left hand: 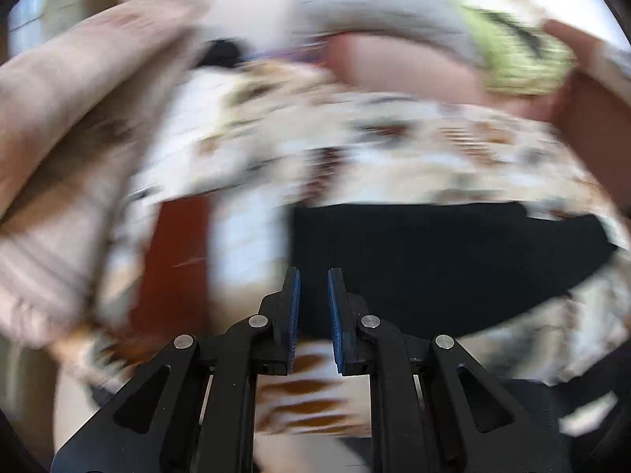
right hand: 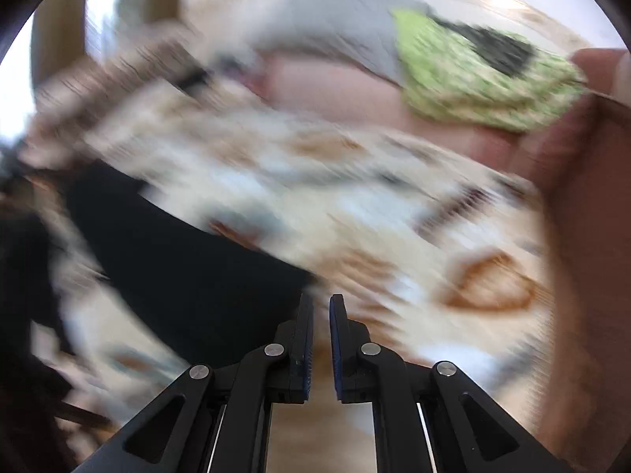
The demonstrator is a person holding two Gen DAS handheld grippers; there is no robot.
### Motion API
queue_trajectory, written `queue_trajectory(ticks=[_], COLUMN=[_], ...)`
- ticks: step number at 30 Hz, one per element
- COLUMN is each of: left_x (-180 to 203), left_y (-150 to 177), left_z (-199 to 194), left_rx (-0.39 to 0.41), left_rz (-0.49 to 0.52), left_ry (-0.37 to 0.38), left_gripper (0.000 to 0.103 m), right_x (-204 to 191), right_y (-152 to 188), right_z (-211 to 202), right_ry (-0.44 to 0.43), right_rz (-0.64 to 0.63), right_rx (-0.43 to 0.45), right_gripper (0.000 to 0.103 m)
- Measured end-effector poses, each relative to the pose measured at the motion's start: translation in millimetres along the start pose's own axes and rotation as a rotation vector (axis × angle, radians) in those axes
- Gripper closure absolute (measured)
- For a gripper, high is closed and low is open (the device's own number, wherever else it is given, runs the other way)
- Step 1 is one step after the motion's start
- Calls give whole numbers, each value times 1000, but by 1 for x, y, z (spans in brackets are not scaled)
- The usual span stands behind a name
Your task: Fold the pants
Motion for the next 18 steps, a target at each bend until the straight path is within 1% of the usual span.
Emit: queue_trajectory(ticks=[1, 2, 3, 4, 5, 6, 7, 8, 9, 10, 11, 14, 18], left_x=[14, 29, 41, 44, 41, 35, 26, 24, 20, 14, 10, 3, -2], left_y=[-2, -2, 2, 4, 9, 12, 13, 10, 3, -2, -7, -17, -27], left_z=[4, 11, 24, 35, 50, 66, 81, 85, 87, 91, 96, 111, 119], left_rx=[-19, -50, -105, -143, -193, -239, -266, -252, -232, -223, -216, -204, -187], left_rz=[31, 68, 112, 134, 137, 129, 106, 86, 59, 36, 25, -4, -52], left_ry=[56, 98, 115, 100, 76, 49, 35, 50, 56, 28, 0, -41, -73], left_gripper=[91, 90, 90, 90, 90, 90, 90, 89, 89, 89, 89, 89, 89], right_x=[-12, -30, -41, -45, -44, -38, -31, -27, -25, -22, -13, 7, 11], right_y=[-4, -7, -4, 1, 11, 28, 42, 48, 43, 38, 31, 18, 6], right_z=[-2, 0, 6, 16, 31, 53, 69, 78, 80, 82, 90, 107, 120], right_ry=[-81, -189, -223, -214, -177, -131, -79, -55, -62, -50, -21, 6, 39], right_rz=[0, -19, -38, -61, -80, -82, -88, -98, -96, -83, -42, 48, 84], right_rx=[18, 13, -17, -66, -143, -257, -337, -367, -329, -314, -314, -305, -297], right_gripper=[95, 95, 95, 95, 95, 95, 95, 95, 95, 95, 95, 96, 95])
Point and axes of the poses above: each gripper's, at about its wrist camera, not at the fingertips, and z roughly the way its jaws point, x to its right, y to its underside, the point moved 8 cm from there along z, roughly the way its jaws point, and after that the axes turned 4 degrees about y, right-handed, at the moved point
